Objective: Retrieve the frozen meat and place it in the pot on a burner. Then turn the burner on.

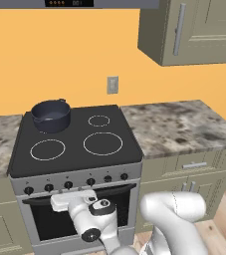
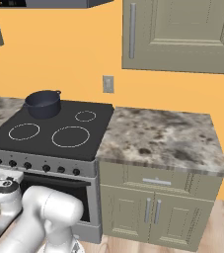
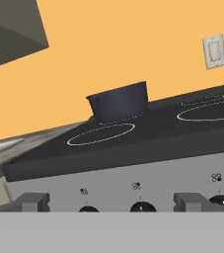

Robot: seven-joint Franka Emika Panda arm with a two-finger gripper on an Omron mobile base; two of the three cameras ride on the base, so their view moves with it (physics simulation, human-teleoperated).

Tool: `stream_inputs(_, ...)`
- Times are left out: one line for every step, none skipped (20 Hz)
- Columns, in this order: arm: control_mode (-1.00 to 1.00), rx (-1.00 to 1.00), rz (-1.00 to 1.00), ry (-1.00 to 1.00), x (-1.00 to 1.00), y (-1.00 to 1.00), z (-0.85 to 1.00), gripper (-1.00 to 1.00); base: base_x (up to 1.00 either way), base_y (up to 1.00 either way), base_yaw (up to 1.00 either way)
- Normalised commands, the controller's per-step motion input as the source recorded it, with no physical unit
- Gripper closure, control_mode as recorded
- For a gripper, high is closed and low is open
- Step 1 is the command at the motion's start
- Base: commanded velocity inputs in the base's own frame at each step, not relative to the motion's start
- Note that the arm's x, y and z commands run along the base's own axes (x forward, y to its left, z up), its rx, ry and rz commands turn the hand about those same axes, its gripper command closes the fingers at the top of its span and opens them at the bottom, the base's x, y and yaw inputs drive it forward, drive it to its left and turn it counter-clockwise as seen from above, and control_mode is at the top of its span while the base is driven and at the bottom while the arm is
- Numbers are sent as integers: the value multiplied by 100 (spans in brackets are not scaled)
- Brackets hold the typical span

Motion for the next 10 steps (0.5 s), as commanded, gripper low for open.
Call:
stream_inputs(-100, 0, 0, 0, 0, 63, 0, -100, 0, 0, 0)
stream_inputs(-100, 0, -1, 0, 0, 59, -5, -100, 0, 0, 0)
stream_inputs(-100, 0, -3, 0, 0, 57, -4, -100, 0, 0, 0)
stream_inputs(-100, 0, -5, 0, 0, 58, -3, -100, 0, 0, 0)
stream_inputs(-100, 0, -10, 0, 0, 60, -7, -100, 0, 0, 0)
stream_inputs(-100, 0, -13, 0, 0, 60, -11, -100, 0, 0, 0)
stream_inputs(-100, 0, -14, 0, 0, 62, -16, -100, 0, 0, 0)
stream_inputs(-100, 0, -14, 0, 0, 52, -23, -100, 0, 0, 0)
stream_inputs(-100, 3, -14, 0, 0, 41, -29, -100, 0, 0, 0)
stream_inputs(-100, 5, -12, 0, 0, 15, -36, -100, 0, 0, 0)
